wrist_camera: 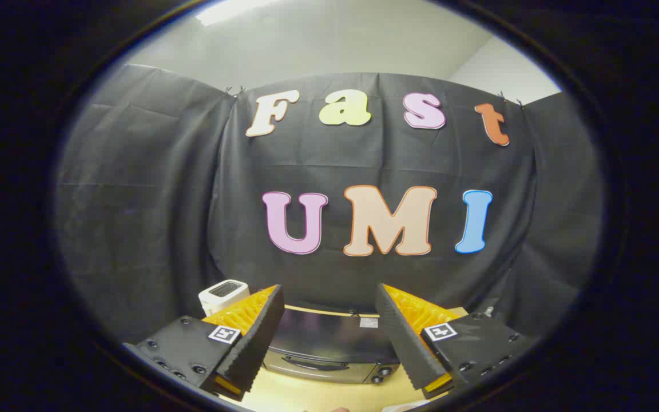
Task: Open the toaster oven, put the food inside, and close the toaster oven door.
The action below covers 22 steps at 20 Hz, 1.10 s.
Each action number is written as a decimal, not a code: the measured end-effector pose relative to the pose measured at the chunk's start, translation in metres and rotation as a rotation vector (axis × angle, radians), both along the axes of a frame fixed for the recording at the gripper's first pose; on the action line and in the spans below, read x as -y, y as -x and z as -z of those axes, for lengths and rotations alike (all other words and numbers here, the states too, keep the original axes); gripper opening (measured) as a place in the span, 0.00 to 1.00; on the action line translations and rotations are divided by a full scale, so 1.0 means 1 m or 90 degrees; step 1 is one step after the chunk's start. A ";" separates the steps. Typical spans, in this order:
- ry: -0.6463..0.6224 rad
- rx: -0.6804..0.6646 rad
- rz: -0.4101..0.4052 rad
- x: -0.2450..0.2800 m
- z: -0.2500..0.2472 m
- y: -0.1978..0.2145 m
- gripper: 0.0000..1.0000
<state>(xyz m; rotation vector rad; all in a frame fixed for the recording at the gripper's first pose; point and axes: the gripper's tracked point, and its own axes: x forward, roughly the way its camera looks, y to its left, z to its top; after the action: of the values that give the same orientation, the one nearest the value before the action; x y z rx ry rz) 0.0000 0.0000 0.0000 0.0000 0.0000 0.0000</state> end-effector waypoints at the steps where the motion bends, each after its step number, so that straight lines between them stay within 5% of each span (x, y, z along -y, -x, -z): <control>1: -0.007 -0.001 0.000 0.001 0.000 -0.002 1.00; 22: 0.005 -0.026 0.001 0.004 0.026 -0.017 1.00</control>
<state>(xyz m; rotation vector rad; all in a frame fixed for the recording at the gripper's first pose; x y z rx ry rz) 0.0167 -0.0040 -0.0258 -0.0079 0.0414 -0.0020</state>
